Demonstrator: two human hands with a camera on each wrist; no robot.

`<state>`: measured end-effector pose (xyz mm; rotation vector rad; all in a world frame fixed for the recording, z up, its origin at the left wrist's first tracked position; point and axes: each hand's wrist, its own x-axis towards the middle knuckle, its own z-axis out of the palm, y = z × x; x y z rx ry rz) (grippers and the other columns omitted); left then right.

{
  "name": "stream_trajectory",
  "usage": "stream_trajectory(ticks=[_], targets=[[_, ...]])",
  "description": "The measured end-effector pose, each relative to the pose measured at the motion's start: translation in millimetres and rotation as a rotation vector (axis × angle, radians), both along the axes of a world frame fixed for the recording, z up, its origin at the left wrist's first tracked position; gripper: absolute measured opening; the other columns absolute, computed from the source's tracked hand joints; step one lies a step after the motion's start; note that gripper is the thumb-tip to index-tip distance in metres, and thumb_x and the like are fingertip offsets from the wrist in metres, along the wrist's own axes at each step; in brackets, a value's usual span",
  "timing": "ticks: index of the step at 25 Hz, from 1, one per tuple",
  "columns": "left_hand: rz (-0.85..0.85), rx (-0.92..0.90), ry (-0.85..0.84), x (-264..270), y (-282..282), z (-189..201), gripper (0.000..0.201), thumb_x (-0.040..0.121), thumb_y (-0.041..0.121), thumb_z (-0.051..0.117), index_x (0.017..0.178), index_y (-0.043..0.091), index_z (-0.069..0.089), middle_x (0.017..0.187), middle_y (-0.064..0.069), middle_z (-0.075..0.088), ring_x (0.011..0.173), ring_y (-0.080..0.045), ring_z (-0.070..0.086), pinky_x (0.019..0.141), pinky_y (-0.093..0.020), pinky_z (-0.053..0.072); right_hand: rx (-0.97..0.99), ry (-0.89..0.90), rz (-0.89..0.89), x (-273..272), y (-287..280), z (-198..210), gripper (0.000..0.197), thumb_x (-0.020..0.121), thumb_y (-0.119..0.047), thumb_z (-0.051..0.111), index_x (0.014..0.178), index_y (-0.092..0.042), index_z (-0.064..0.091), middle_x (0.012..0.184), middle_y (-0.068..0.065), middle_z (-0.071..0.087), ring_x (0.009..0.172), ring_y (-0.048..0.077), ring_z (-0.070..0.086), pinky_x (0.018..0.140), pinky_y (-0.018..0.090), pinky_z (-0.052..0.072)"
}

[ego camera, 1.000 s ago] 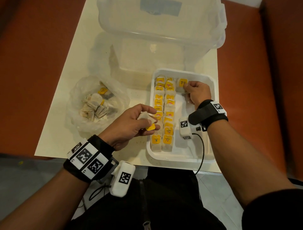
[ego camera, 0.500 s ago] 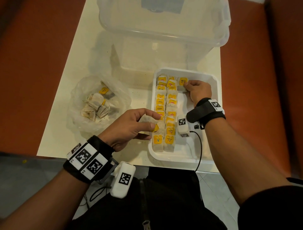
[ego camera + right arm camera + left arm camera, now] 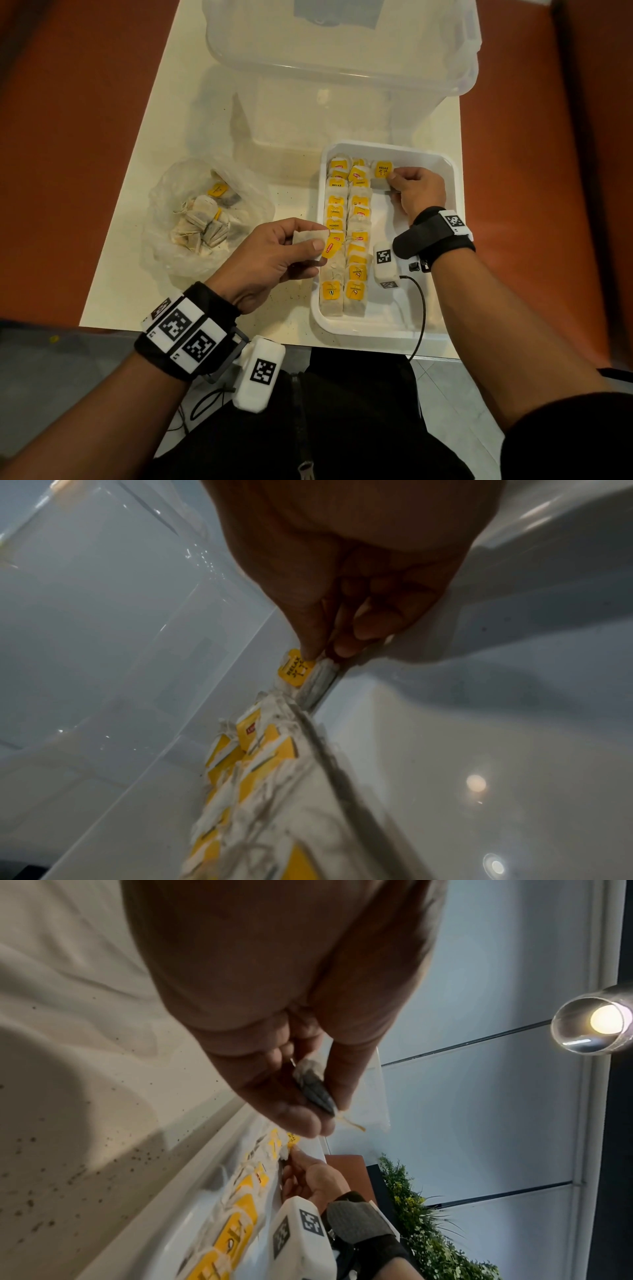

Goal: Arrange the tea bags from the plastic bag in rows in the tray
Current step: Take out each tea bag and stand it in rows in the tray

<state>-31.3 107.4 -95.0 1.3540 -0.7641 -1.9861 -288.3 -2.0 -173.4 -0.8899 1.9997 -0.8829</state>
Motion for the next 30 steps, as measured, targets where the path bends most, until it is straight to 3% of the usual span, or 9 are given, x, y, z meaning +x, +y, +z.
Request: stream_trajectory(ticks=[4, 7, 10, 12, 16, 19, 25, 28, 30], targets=[[0.070, 0.039, 0.039, -3, -1, 1, 0.014, 0.091, 0.005, 0.064, 0.104, 0.010, 0.068, 0.095, -0.012, 0.071, 0.077, -0.015, 0.073, 0.063, -0.022, 0.060, -0.001, 0.017, -0.042, 4, 10, 15, 0.004, 0.092, -0.028, 0.069, 0.092, -0.024, 0.069, 0.086, -0.003, 0.072, 0.070, 0.015, 0.066, 0.081, 0.042, 0.060], [0.060, 0.041, 0.060, -3, -3, 3, 0.011, 0.093, 0.011, 0.063, 0.103, 0.014, 0.066, 0.095, -0.008, 0.074, 0.077, -0.014, 0.072, 0.061, -0.022, 0.059, -0.043, -0.090, -0.035, 16, 30, 42, 0.012, 0.095, -0.023, 0.064, 0.105, -0.018, 0.069, 0.094, -0.003, 0.070, 0.070, 0.011, 0.061, 0.065, 0.029, 0.052], [0.042, 0.029, 0.056, -6, -4, 5, 0.012, 0.091, 0.019, 0.068, 0.102, 0.019, 0.066, 0.098, -0.004, 0.076, 0.080, -0.012, 0.071, 0.058, -0.022, 0.057, -0.069, -0.255, 0.173, 35, 60, 78, 0.012, 0.096, -0.020, 0.063, 0.106, -0.017, 0.071, 0.090, -0.002, 0.070, 0.067, 0.009, 0.059, 0.058, 0.020, 0.048], [0.053, 0.025, 0.044, -11, -5, 5, 0.016, 0.086, 0.022, 0.072, 0.101, 0.022, 0.067, 0.094, -0.002, 0.075, 0.078, -0.011, 0.068, 0.056, -0.021, 0.054, -0.010, -0.305, 0.370, 46, 78, 97, 0.016, 0.096, -0.025, 0.064, 0.107, -0.017, 0.072, 0.089, -0.002, 0.072, 0.067, 0.007, 0.060, 0.059, 0.018, 0.049], [0.083, 0.006, 0.051, -15, -7, 8, 0.013, 0.088, 0.022, 0.071, 0.101, 0.024, 0.068, 0.078, 0.006, 0.068, 0.072, -0.007, 0.064, 0.056, -0.021, 0.050, 0.149, -0.411, 0.572, 58, 101, 111, 0.023, 0.092, -0.035, 0.066, 0.107, -0.019, 0.074, 0.089, -0.004, 0.075, 0.072, 0.009, 0.065, 0.071, 0.027, 0.051], [0.040, -0.037, 0.033, -18, -5, 11, 0.012, 0.091, 0.023, 0.068, 0.103, 0.023, 0.067, 0.079, 0.007, 0.069, 0.073, -0.006, 0.064, 0.058, -0.023, 0.051, 0.110, -0.392, 0.532, 60, 107, 108, 0.019, 0.087, -0.027, 0.074, 0.101, -0.013, 0.073, 0.082, -0.004, 0.073, 0.070, 0.009, 0.065, 0.071, 0.031, 0.049], [0.008, -0.054, 0.009, -17, -1, 17, 0.024, 0.093, 0.036, 0.063, 0.106, 0.018, 0.072, 0.094, -0.003, 0.073, 0.082, -0.016, 0.069, 0.065, -0.031, 0.055, 0.065, -0.360, 0.454, 55, 107, 111, 0.016, 0.088, -0.017, 0.073, 0.099, -0.006, 0.069, 0.073, -0.005, 0.072, 0.066, 0.009, 0.064, 0.065, 0.026, 0.048], [-0.037, -0.173, -0.104, -17, 2, 15, 0.016, 0.091, 0.035, 0.068, 0.097, 0.020, 0.070, 0.087, 0.001, 0.074, 0.081, -0.016, 0.072, 0.062, -0.028, 0.056, 0.043, -0.339, 0.449, 56, 108, 112, 0.019, 0.088, -0.015, 0.073, 0.102, -0.002, 0.069, 0.077, 0.000, 0.072, 0.066, 0.010, 0.063, 0.064, 0.025, 0.048], [-0.031, -0.213, -0.138, -19, 3, 14, 0.011, 0.093, 0.029, 0.068, 0.096, 0.019, 0.070, 0.083, 0.003, 0.074, 0.077, -0.013, 0.071, 0.061, -0.026, 0.055, 0.032, -0.352, 0.433, 57, 109, 112, 0.017, 0.089, -0.017, 0.073, 0.102, -0.007, 0.070, 0.079, 0.000, 0.071, 0.067, 0.010, 0.062, 0.063, 0.025, 0.049]])
